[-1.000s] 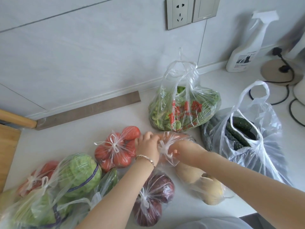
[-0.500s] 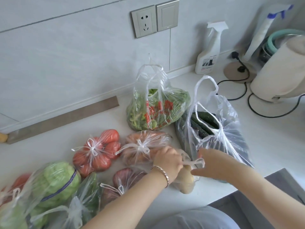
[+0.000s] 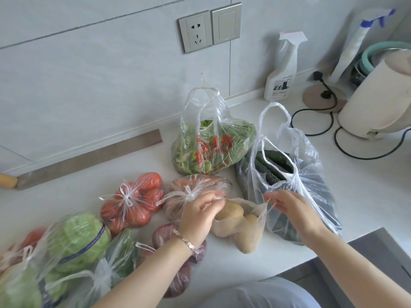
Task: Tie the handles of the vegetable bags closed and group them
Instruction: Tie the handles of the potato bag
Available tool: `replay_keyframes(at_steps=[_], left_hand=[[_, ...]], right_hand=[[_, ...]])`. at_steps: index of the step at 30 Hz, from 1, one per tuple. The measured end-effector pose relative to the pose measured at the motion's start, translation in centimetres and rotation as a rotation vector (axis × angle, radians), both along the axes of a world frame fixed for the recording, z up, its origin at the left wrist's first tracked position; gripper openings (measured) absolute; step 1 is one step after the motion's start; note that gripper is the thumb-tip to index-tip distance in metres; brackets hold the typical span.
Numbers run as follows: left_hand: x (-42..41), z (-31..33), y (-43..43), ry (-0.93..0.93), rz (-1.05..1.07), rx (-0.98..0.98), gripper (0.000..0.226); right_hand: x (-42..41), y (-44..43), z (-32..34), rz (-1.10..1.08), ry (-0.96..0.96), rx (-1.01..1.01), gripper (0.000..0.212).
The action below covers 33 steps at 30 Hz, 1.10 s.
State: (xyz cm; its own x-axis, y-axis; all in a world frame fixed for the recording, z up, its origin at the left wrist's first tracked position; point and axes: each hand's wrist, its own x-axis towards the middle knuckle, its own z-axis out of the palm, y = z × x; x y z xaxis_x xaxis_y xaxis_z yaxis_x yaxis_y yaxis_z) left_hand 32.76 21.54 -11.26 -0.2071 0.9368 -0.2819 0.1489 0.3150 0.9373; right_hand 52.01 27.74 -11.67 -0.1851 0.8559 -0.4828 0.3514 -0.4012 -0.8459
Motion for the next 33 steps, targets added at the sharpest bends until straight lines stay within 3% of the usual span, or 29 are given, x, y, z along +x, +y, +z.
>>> replay_keyframes(at_steps=[4,7,11,16,20,23,26,30,33], left_hand=[[0.3,-0.6,-1.8,-0.075,-0.122,0.042,0.04],[0.7,-0.6,-2.4,-0.018,-0.195,0.116,0.016],[1.0,-0.3,-2.4,0.003,-0.188,0.155,0.017],[0.4,-1.2,-0.9,0.139,-0.183,0.149,0.02],[0.1,-1.4,-0.3,0.351,-0.17,0.238,0.018],[0.0,-1.4,0.2,0.464,-0.143,0.287,0.022],[0.3,-1.5,0.4,0.261,-0.13,0.157,0.024],[0.4,-1.7,0.6,0.069,-0.183,0.08,0.017],[-0.3,-2.6,0.5,-0.104,-0.072,-0.03,0.029]], right_hand=[[-1.8,-0.9,-0.6,0.101,-0.015,0.202,0.019],[-3.5,-1.6,-1.8,0.227,-0.027,0.329,0.033],[-5.2,-1.4,-2.6,0.272,0.004,0.417,0.042],[-6.4,-0.5,-3.1,0.32,0.062,0.298,0.043],[-6.6,-0.6,-3.2,0.319,0.145,0.186,0.062],[-6.3,-1.0,-3.8,0.349,0.236,0.09,0.054],[-6.0,-1.6,-4.5,0.391,0.313,-0.013,0.035],[-5.5,-1.9,-4.7,0.407,0.398,-0.079,0.033],[-5.2,-1.8,-4.5,0.323,0.452,-0.103,0.026]])
